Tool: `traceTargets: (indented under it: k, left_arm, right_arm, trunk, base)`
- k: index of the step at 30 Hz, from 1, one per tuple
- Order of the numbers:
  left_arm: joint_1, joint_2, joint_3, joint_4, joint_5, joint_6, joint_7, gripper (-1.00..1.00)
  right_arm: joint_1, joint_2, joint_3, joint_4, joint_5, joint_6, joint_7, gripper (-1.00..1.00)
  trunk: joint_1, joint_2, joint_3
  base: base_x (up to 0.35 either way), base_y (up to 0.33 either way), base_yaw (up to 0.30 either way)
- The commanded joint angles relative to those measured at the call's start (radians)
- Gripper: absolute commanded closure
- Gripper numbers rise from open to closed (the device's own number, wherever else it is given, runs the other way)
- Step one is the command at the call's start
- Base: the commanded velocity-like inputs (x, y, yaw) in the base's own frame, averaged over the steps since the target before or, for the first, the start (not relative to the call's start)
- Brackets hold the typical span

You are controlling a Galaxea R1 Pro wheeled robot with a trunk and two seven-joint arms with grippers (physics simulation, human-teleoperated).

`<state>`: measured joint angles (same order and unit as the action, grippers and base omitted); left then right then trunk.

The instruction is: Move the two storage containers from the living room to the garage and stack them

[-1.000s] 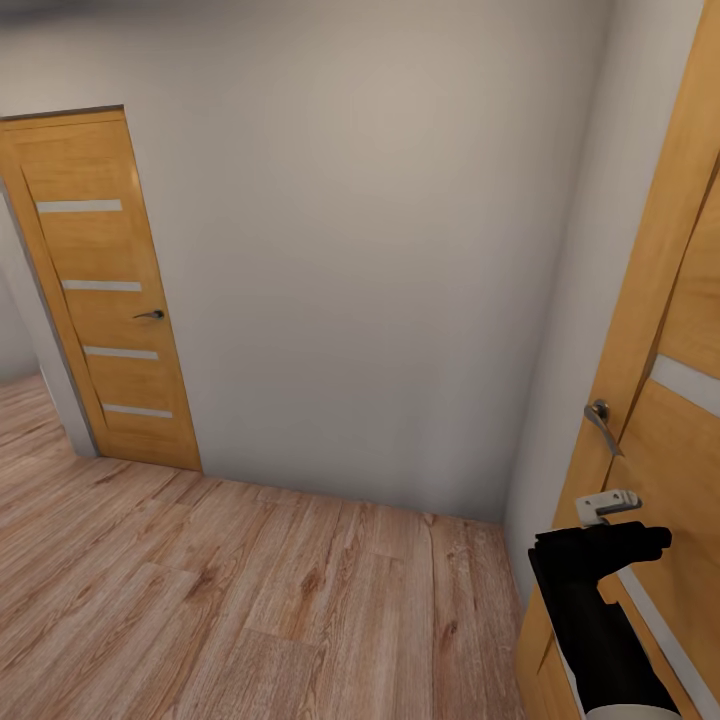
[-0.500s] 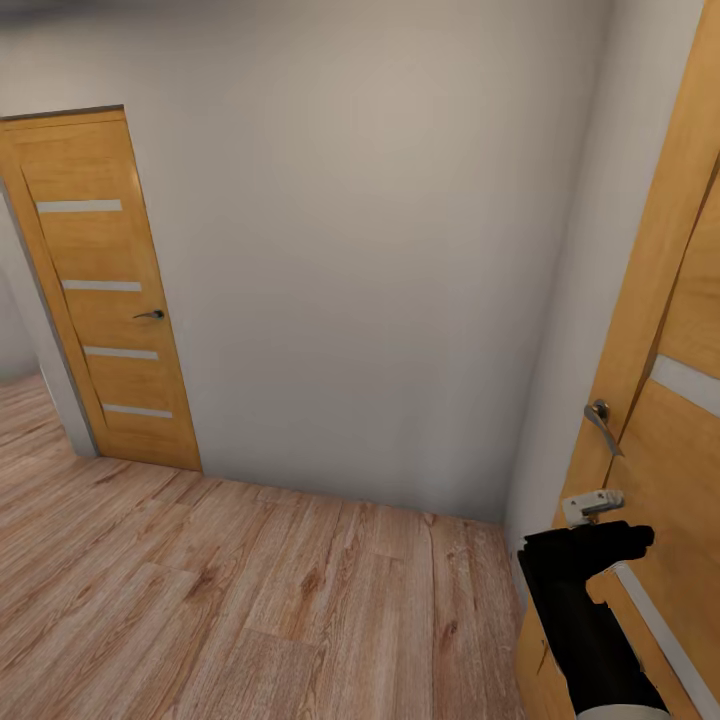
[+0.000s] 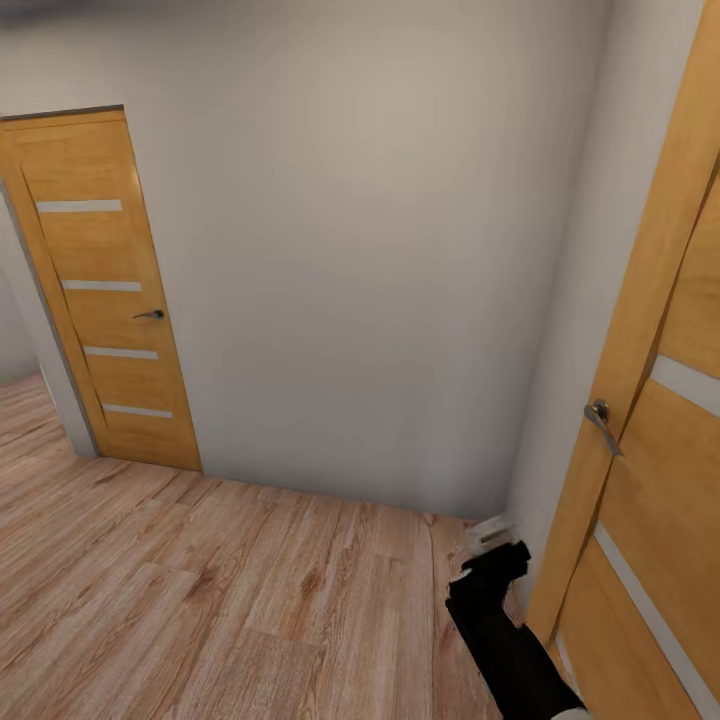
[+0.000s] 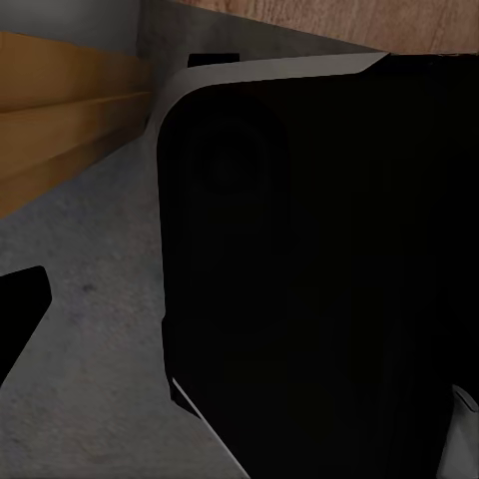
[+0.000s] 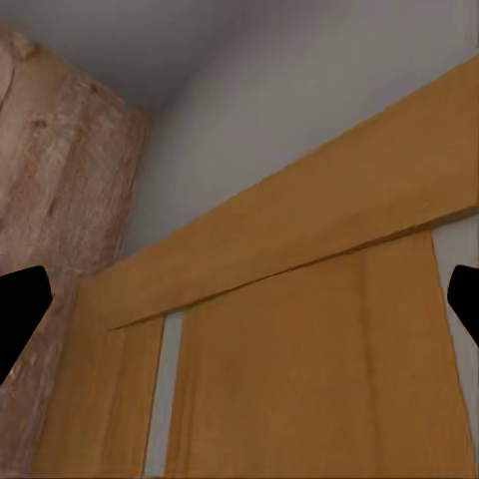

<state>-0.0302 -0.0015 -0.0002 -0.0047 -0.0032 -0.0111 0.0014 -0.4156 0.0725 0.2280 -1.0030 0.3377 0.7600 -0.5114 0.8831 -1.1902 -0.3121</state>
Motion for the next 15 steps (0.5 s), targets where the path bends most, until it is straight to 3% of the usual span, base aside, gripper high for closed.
traceTargets:
  k: [1, 3, 8, 13, 15]
  left_arm:
    - [0.0, 0.0, 0.0, 0.0, 0.0, -0.001, 0.0, -1.0]
    - [0.0, 0.0, 0.0, 0.0, 0.0, -0.002, 0.0, -1.0]
    - [0.0, 0.0, 0.0, 0.0, -0.001, -0.003, 0.0, -1.0]
    - [0.0, 0.0, 0.002, 0.0, 0.004, -0.003, 0.0, -1.0]
    - [0.0, 0.0, 0.003, 0.0, 0.006, -0.003, 0.0, -1.0]
  right_arm:
    - [-0.001, 0.0, 0.019, 0.017, -0.016, -0.019, -0.002, -1.0]
    - [0.0, 0.002, 0.077, 0.073, -0.087, -0.103, 0.0, -1.0]
    - [-0.001, 0.003, 0.164, 0.173, -0.208, -0.258, 0.052, -1.0]
    - [0.0, 0.003, 0.26, 0.251, -0.246, -0.436, 0.17, -1.0]
    - [0.002, 0.003, 0.275, 0.261, -0.249, -0.471, 0.188, -1.0]
  trunk:
    - [0.0, -0.001, -0.001]
    - [0.0, -0.001, -0.001]
    - [0.0, -0.001, -0.001]
    - [0.0, -0.001, -0.001]
    - [0.0, -0.001, -0.001]
  base:
    - [0.0, 0.0, 0.0]
    - [0.0, 0.0, 0.0]
    - [0.0, 0.0, 0.0]
    - [0.0, 0.0, 0.0]
    - [0.0, 0.0, 0.0]
